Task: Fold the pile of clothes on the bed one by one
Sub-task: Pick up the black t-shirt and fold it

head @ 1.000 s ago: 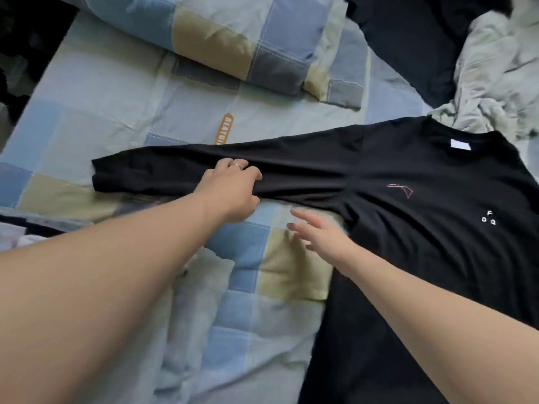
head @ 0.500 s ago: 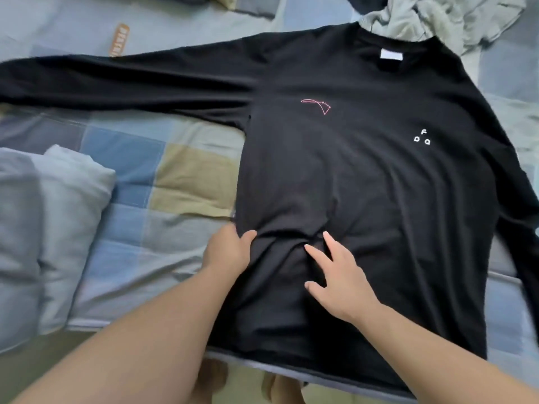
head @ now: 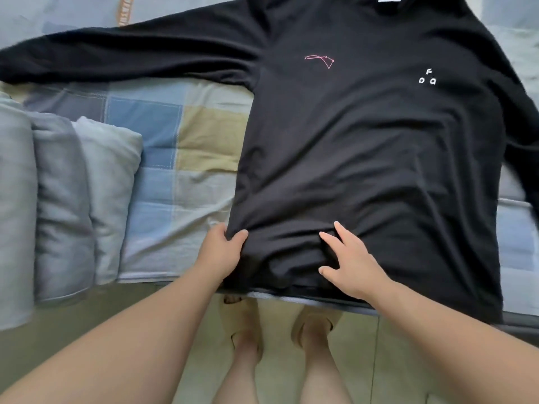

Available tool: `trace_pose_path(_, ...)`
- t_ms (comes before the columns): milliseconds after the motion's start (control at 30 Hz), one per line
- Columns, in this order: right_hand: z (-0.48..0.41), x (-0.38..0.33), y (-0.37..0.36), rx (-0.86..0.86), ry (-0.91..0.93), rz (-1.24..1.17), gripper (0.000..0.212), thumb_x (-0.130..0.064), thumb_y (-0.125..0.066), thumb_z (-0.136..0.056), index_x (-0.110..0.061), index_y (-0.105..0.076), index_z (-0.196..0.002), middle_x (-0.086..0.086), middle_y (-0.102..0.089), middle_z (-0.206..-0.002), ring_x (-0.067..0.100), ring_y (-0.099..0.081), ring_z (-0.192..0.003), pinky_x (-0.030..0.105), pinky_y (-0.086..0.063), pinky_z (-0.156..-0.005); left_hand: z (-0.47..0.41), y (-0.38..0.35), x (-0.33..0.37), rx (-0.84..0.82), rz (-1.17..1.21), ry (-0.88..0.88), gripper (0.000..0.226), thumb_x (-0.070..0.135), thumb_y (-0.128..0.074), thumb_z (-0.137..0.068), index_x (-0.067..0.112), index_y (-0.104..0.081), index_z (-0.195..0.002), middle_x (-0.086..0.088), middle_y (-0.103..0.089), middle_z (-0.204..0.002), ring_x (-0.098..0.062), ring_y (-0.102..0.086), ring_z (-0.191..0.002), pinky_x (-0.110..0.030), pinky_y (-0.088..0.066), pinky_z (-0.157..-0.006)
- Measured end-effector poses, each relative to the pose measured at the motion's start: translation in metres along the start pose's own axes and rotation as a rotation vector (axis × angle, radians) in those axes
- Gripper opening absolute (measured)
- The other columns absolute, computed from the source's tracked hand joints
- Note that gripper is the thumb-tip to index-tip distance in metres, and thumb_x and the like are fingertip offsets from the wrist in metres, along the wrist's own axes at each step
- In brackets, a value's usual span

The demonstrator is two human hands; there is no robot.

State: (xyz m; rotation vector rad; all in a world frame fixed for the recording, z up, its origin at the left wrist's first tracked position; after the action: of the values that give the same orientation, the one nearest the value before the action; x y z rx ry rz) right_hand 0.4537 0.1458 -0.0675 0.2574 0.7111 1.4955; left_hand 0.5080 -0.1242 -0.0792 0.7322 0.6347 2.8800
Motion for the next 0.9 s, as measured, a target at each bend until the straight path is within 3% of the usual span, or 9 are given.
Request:
trace_pose_path(100, 0.013, -0.005, -0.020, -0.004, -0.051, -0.095, 0.075, -0.037, -0.061, -0.093, -0.034, -0.025, -0.158, -0.007, -0.002, -0.169, 0.020, -0.010, -0.153, 0.045, -0.031, -0.117, 0.013, 0.002, -0.022, 0.025, -0.085, -0.006, 0.034, 0.043, -0.067, -0.093, 0.014, -0.051, -0.093, 0.001, -0.061, -0.088, -0.021, -0.059, -0.083, -0.031, -0.042, -0.064)
trace_pose_path(167, 0.019, -0.007, -0.029, -0.029, -0.083, -0.145, 0.074, -0.036, -0.062, -0.092, -0.033, -0.027, -0.157, -0.007, -0.004, -0.169, 0.024, -0.016, -0.152, 0.045, -0.031, -0.117, 0.018, -0.005, -0.040, -0.107, 0.015, 0.056, 0.038, 0.047, -0.077, -0.084, 0.017, -0.058, -0.099, 0.002, -0.069, -0.095, -0.018, -0.067, -0.087, -0.035, -0.053, -0.074)
trace_pose_path(267, 0.024, -0.010, -0.033, -0.069, -0.116, -0.190, 0.070, -0.034, -0.061, -0.093, -0.031, -0.029, -0.156, -0.005, -0.010, -0.168, 0.023, -0.020, -0.151, 0.044, -0.029, -0.118, 0.030, -0.017, -0.055, -0.291, 0.031, 0.116, 0.017, 0.023, -0.078, -0.086, 0.017, -0.070, -0.100, -0.005, -0.075, -0.106, -0.023, -0.071, -0.097, -0.042, -0.057, -0.092)
trace_pose_path(400, 0.028, -0.009, -0.031, -0.101, -0.127, -0.224, 0.065, -0.031, -0.057, -0.095, -0.029, -0.032, -0.155, -0.004, -0.016, -0.167, 0.019, -0.025, -0.150, 0.036, -0.028, -0.118, 0.030, -0.011, -0.057, -0.144, -0.312, 0.086, 0.017, 0.018, -0.063, -0.092, 0.013, -0.063, -0.107, -0.007, -0.071, -0.108, -0.030, -0.064, -0.099, -0.035, -0.051, -0.083)
trace_pose_path(500, 0.031, -0.008, -0.025, -0.145, -0.116, -0.180, 0.063, -0.030, -0.056, -0.096, -0.028, -0.035, -0.155, -0.005, -0.020, -0.166, 0.019, -0.028, -0.149, 0.033, -0.027, -0.116, 0.039, -0.002, -0.045, 0.034, -0.460, 0.132, 0.030, 0.025, -0.066, -0.089, 0.014, -0.050, -0.111, -0.006, -0.062, -0.115, -0.031, -0.057, -0.102, -0.038, -0.046, -0.082)
trace_pose_path(600, 0.031, 0.001, -0.010, -0.122, -0.101, -0.217, 0.055, -0.028, -0.056, -0.096, -0.027, -0.044, -0.150, -0.004, -0.046, -0.154, 0.017, -0.045, -0.137, 0.028, -0.034, -0.109, 0.056, -0.002, -0.008, 0.285, -0.538, -0.097, 0.037, 0.026, -0.067, -0.089, 0.018, -0.047, -0.119, -0.005, -0.051, -0.127, -0.031, -0.046, -0.119, -0.043, -0.042, -0.097)
trace_pose_path(700, 0.024, 0.029, 0.017, -0.007, -0.106, -0.248, 0.046, -0.023, -0.055, -0.096, -0.025, -0.053, -0.142, -0.003, -0.061, -0.139, 0.019, -0.054, -0.128, 0.029, -0.039, -0.104, 0.060, -0.028, 0.036, 0.244, -0.562, -0.321, 0.034, 0.026, -0.064, -0.091, 0.021, -0.050, -0.122, -0.004, -0.050, -0.130, -0.029, -0.043, -0.121, -0.040, -0.039, -0.097)
trace_pose_path(800, 0.011, 0.081, 0.055, 0.127, -0.129, -0.201, 0.053, -0.023, -0.055, -0.095, -0.025, -0.046, -0.147, 0.002, -0.049, -0.149, 0.026, -0.046, -0.135, 0.041, -0.038, -0.111, 0.061, -0.078, 0.074, 0.119, -0.724, -0.445, 0.035, 0.030, -0.061, -0.094, 0.023, -0.051, -0.126, -0.001, -0.048, -0.136, -0.028, -0.044, -0.121, -0.039, -0.040, -0.094)
trace_pose_path(900, 0.004, 0.150, 0.089, 0.138, -0.199, -0.117, 0.064, -0.027, -0.057, -0.093, -0.028, -0.035, -0.153, 0.002, -0.031, -0.161, 0.027, -0.031, -0.145, 0.048, -0.035, -0.114, 0.064, -0.145, 0.110, -0.022, -0.820, -0.495, 0.044, 0.036, -0.061, -0.093, 0.025, -0.049, -0.135, 0.003, -0.044, -0.143, -0.026, -0.044, -0.125, -0.038, -0.041, -0.097)
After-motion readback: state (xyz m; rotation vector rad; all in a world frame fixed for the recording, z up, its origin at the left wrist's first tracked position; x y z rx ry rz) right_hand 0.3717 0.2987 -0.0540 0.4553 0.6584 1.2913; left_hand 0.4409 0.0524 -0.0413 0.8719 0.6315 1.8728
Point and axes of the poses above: each hand's wrist, its own z-axis away from the middle knuckle, its own y-axis out of the back of the hand, x = y × z, the point moved 5 cm from there along -z, towards the middle knuckle
